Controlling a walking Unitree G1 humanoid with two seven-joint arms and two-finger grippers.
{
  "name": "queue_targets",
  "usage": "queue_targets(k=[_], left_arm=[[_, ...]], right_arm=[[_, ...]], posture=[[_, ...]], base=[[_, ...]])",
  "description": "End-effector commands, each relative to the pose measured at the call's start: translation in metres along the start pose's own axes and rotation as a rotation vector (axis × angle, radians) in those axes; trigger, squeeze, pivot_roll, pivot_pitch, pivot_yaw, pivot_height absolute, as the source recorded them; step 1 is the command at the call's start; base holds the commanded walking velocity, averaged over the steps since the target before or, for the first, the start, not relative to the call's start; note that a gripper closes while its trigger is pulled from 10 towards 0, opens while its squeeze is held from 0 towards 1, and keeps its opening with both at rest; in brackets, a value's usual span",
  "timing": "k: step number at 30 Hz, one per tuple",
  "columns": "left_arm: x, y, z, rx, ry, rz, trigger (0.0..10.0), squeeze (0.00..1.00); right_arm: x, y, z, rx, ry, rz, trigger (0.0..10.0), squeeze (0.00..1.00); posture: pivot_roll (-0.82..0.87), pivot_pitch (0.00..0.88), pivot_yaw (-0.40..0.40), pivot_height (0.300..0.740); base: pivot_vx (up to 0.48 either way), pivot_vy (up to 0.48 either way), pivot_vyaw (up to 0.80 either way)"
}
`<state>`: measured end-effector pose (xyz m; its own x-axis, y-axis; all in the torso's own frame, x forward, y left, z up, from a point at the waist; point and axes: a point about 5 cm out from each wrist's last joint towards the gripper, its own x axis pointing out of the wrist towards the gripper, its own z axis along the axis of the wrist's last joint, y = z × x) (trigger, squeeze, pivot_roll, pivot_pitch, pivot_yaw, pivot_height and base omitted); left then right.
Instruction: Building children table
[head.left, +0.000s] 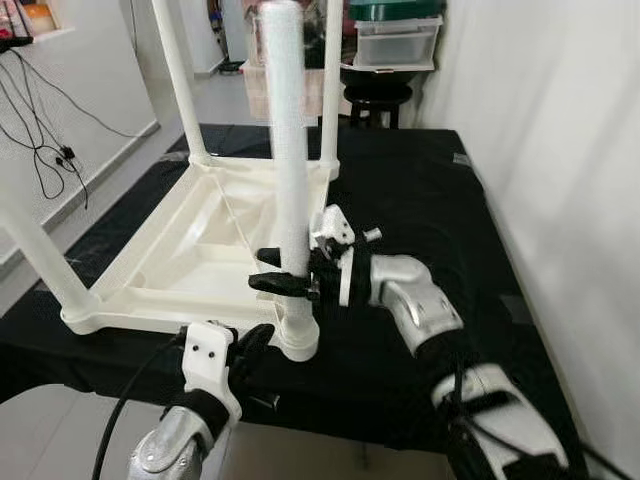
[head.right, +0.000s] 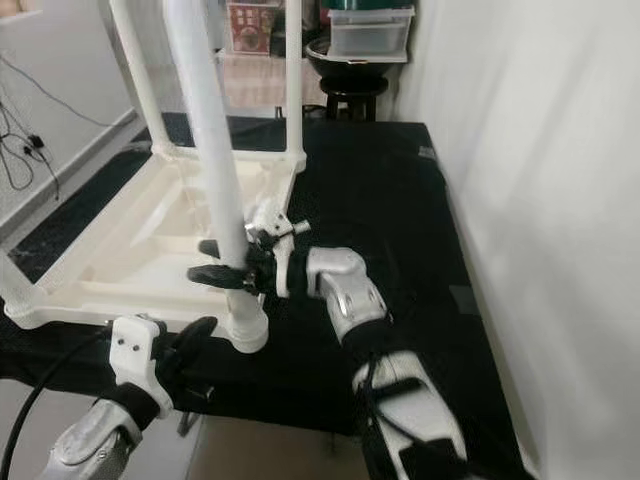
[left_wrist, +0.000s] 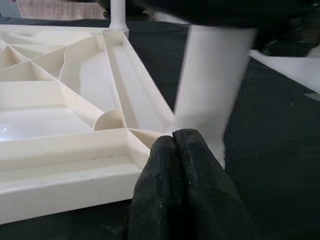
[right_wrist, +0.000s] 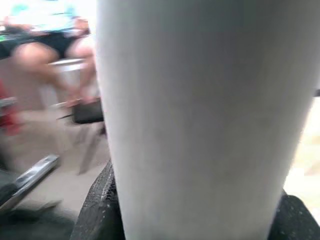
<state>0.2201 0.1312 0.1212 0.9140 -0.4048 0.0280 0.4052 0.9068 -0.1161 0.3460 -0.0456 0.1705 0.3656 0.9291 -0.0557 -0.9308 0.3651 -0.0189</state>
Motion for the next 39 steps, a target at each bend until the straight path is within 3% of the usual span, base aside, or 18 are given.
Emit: queue_targets(k=[1, 2, 3, 4, 5, 13, 14, 15, 16, 17, 22, 26, 27, 28, 29, 33, 38, 39], left_arm=[[-0.002, 0.000, -0.002, 0.000, 0.014, -0.001, 10.0, 0.00], [-0.002, 0.000, -0.002, 0.000, 0.014, -0.001, 10.0, 0.00], [-0.003, 0.001, -0.001, 0.001, 0.015, -0.001, 10.0, 0.00], [-0.003, 0.001, -0.001, 0.001, 0.015, -0.001, 10.0, 0.00], [-0.004, 0.002, -0.001, 0.001, 0.016, -0.001, 10.0, 0.00], [-0.004, 0.002, -0.001, -0.019, 0.020, -0.016, 10.0, 0.00], [-0.004, 0.002, -0.001, -0.018, 0.019, -0.013, 10.0, 0.00], [-0.003, 0.002, -0.001, -0.018, 0.018, -0.012, 10.0, 0.00], [-0.003, 0.002, -0.001, -0.018, 0.018, -0.012, 10.0, 0.00], [-0.002, 0.002, -0.001, -0.019, 0.018, -0.013, 10.0, 0.00], [-0.001, 0.002, -0.001, -0.020, 0.017, -0.014, 10.0, 0.00], [0.000, 0.002, -0.001, -0.020, 0.018, -0.015, 10.0, 0.00], [0.001, 0.002, -0.001, -0.020, 0.018, -0.015, 10.0, 0.00], [0.001, 0.002, -0.001, -0.020, 0.019, -0.015, 10.0, 0.00], [0.002, 0.002, -0.002, -0.019, 0.019, -0.015, 10.0, 0.00], [0.002, 0.002, -0.002, -0.016, 0.021, -0.014, 10.0, 0.00], [0.002, 0.002, -0.004, -0.013, 0.027, -0.014, 10.0, 0.00], [0.002, 0.002, -0.004, -0.013, 0.028, -0.014, 10.0, 0.00]], right_arm=[[-0.005, -0.003, -0.033, 0.084, 0.139, -0.207, 0.0, 0.00], [-0.005, -0.003, -0.033, 0.084, 0.139, -0.207, 0.0, 0.00], [0.001, 0.014, -0.037, 0.116, 0.142, -0.352, 0.0, 0.00], [0.001, 0.014, -0.037, 0.116, 0.142, -0.352, 0.0, 0.00], [0.001, 0.025, -0.037, 0.143, 0.139, -0.457, 0.0, 0.00], [0.009, 0.017, -0.028, 0.162, 0.126, -0.473, 0.0, 0.00], [0.010, 0.017, -0.026, 0.152, 0.133, -0.480, 2.5, 0.00], [0.011, 0.016, -0.023, 0.143, 0.131, -0.462, 10.0, 0.00], [0.012, 0.016, -0.021, 0.137, 0.129, -0.452, 10.0, 0.00], [0.013, 0.013, -0.015, 0.122, 0.110, -0.423, 10.0, 1.00], [0.014, 0.007, -0.001, 0.120, 0.051, -0.348, 10.0, 1.00], [0.016, 0.005, 0.012, 0.064, -0.034, -0.066, 10.0, 1.00], [0.016, 0.006, 0.012, 0.065, -0.040, 0.006, 10.0, 0.93], [0.015, 0.006, 0.013, 0.068, -0.044, 0.050, 10.0, 0.93], [0.014, 0.006, 0.011, 0.054, -0.029, 0.095, 10.0, 0.00], [0.013, 0.006, 0.008, 0.028, 0.007, 0.181, 10.0, 0.00], [0.012, -0.002, 0.005, 0.101, 0.008, 0.184, 10.0, 0.00], [0.011, -0.005, 0.001, 0.122, 0.016, 0.156, 1.7, 0.00]], posture=[[0.00, 0.000, 0.006, 0.740], [0.00, 0.000, 0.006, 0.740], [-0.01, 0.018, 0.028, 0.740], [-0.01, 0.018, 0.028, 0.740], [-0.02, 0.017, 0.030, 0.740], [-0.01, 0.008, 0.026, 0.740], [-0.01, 0.006, 0.026, 0.740], [-0.01, 0.004, 0.023, 0.740], [-0.01, 0.004, 0.023, 0.740], [-0.01, 0.000, 0.021, 0.740], [-0.01, 0.000, 0.019, 0.740], [-0.01, 0.000, 0.016, 0.740], [0.00, 0.000, 0.015, 0.740], [0.00, 0.000, 0.015, 0.740], [0.01, 0.000, 0.015, 0.740], [0.01, 0.000, 0.015, 0.740], [0.03, 0.000, 0.012, 0.740], [0.03, 0.000, 0.005, 0.740]], base=[[0.000, 0.000, 0.00], [0.000, 0.000, 0.00], [0.000, 0.000, 0.00], [0.000, 0.000, 0.00], [0.000, 0.000, 0.00], [0.000, 0.000, 0.00], [0.000, 0.000, 0.00], [0.000, 0.000, 0.00], [0.000, 0.000, 0.00], [0.000, 0.000, 0.00], [0.000, 0.000, 0.00], [0.000, 0.000, 0.00], [0.000, 0.000, 0.00], [0.000, 0.000, 0.00], [0.000, 0.000, 0.00], [0.000, 0.000, 0.00], [0.000, 0.000, 0.00], [0.000, 0.000, 0.00]])
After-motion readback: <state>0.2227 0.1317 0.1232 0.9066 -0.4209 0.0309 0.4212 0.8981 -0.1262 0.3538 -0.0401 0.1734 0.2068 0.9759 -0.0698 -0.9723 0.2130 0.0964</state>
